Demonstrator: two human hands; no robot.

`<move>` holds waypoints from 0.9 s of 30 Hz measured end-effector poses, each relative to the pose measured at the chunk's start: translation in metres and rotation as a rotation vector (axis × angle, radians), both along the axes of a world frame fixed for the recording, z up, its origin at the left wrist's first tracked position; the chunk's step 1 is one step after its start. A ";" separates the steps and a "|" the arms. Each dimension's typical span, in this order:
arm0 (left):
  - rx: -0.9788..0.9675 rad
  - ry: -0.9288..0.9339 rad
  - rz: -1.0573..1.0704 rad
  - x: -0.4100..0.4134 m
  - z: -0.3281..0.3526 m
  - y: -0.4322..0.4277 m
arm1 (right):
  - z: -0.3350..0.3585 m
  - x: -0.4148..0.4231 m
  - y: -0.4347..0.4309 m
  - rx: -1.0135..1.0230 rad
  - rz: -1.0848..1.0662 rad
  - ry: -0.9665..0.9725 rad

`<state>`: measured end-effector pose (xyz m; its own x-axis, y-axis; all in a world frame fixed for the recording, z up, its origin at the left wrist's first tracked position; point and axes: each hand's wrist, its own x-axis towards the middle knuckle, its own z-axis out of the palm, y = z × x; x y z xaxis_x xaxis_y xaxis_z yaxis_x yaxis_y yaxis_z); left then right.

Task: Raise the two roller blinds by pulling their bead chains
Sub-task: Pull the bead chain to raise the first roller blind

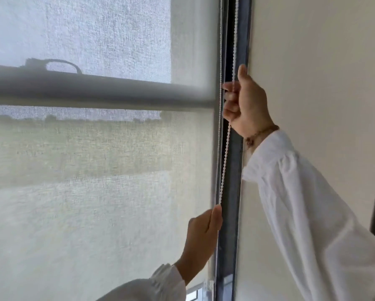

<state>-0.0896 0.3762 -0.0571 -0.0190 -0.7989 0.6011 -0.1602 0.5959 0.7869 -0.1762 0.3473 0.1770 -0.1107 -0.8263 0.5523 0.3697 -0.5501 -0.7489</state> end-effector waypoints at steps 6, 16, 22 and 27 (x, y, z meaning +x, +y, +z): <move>0.267 0.163 -0.249 -0.011 0.007 -0.002 | -0.011 0.017 0.019 -0.357 -0.657 0.048; 0.165 0.288 -0.422 -0.004 0.142 -0.014 | -0.171 0.008 0.030 -0.328 -0.688 0.246; 0.097 0.448 -0.321 -0.035 0.179 0.003 | -0.238 0.008 0.030 -0.209 -0.588 0.344; -0.005 0.543 -0.436 -0.053 0.166 0.022 | -0.196 -0.011 0.028 0.042 -0.204 0.182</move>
